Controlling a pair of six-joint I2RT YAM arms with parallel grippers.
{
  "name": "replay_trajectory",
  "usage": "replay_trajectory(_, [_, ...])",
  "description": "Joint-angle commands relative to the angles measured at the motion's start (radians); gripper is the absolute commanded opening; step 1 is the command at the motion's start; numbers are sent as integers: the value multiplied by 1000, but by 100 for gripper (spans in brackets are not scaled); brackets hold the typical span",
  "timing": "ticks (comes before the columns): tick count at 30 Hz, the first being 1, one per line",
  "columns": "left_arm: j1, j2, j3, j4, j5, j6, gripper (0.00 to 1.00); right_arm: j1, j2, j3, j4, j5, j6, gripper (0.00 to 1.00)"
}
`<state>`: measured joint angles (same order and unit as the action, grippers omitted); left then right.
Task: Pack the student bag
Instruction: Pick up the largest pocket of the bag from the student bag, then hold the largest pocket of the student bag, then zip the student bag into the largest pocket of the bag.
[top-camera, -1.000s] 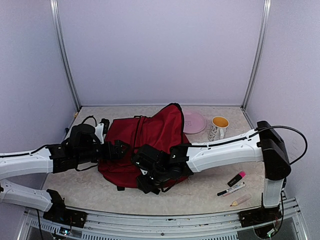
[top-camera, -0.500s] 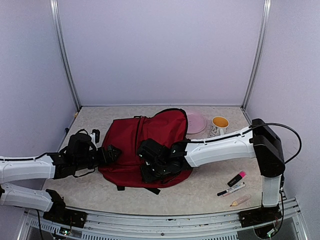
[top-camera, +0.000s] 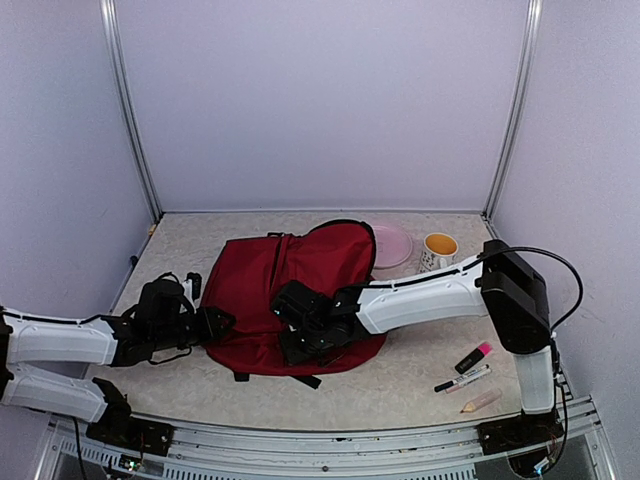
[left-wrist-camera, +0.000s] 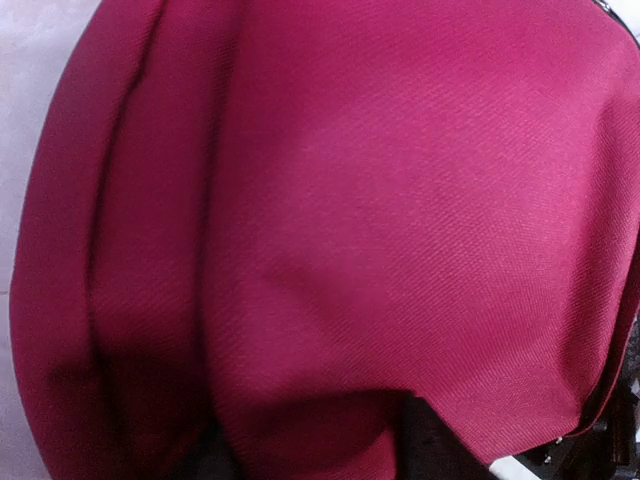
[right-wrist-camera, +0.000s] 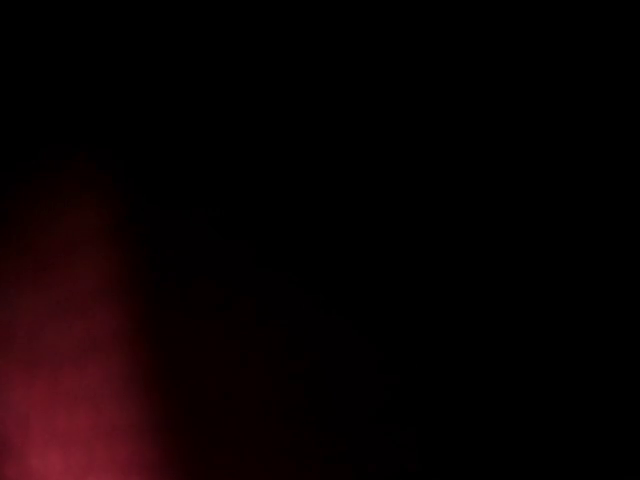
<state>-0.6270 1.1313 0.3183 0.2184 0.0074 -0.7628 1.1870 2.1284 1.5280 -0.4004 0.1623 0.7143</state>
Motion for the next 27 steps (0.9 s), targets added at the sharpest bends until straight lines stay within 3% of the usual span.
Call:
replay_trajectory(1, [1,-33,-19,43,28,11,22,-39,-62,-69,19,11,-2,0])
replay_trajectory(3, [4,-52,-17,27,7,20,0,-48,-105,-93,5,15,-9,0])
replay_trajectory(17, [59,-109,35,-84,-82,120,0,-170,-474,-419,-206,-194,-62,0])
replay_trajectory(27, [102,-136,50,-121,-98,161,0,-297,-620,-488,-355,-199,-159,0])
